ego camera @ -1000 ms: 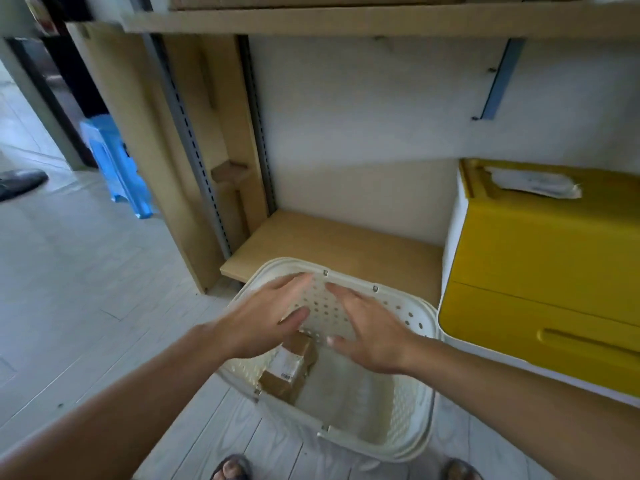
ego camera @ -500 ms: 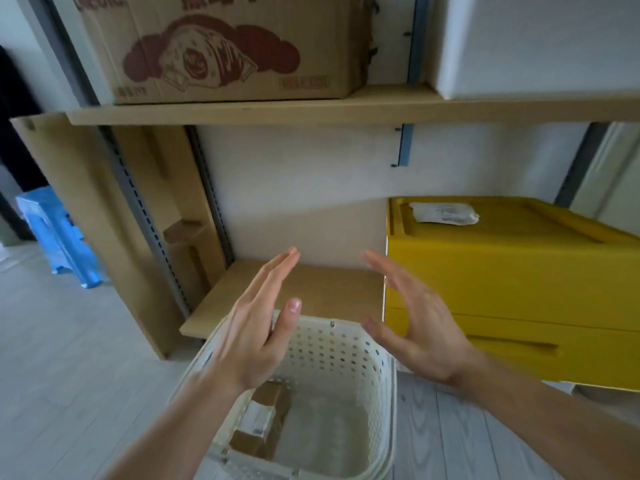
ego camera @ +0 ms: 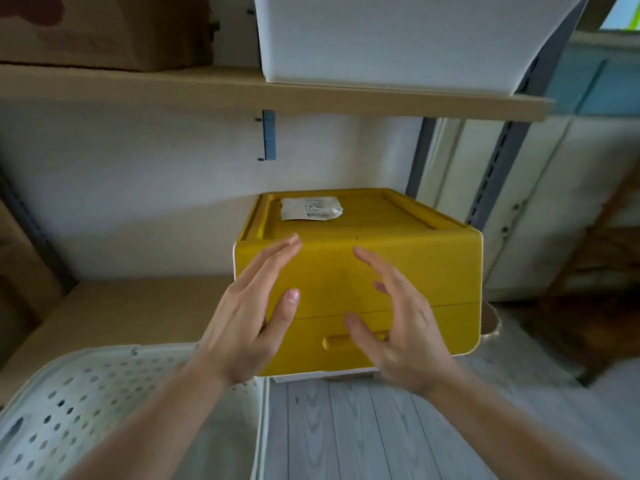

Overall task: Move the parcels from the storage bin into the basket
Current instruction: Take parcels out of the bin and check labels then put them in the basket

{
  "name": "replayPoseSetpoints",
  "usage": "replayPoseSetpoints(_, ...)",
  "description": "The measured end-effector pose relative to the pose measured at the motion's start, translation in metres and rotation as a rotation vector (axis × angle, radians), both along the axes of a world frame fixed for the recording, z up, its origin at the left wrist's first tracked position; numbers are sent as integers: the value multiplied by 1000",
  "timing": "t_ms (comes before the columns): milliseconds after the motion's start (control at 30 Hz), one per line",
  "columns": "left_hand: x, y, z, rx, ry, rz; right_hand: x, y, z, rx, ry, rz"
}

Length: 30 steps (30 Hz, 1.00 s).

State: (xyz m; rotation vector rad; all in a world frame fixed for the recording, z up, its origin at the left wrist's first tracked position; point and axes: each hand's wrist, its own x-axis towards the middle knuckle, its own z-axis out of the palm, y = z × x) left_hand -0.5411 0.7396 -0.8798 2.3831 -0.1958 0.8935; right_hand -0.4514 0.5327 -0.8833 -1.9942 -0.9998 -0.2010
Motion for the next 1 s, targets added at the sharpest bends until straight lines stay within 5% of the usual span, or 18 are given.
replayPoseSetpoints(800, 20, -16, -9, 151, 140, 65, 65, -10, -30, -542, -638, -38)
replayPoseSetpoints(1000, 14, -12, -7, 133, 103, 77, 68, -12, -29, -499, -729, -18)
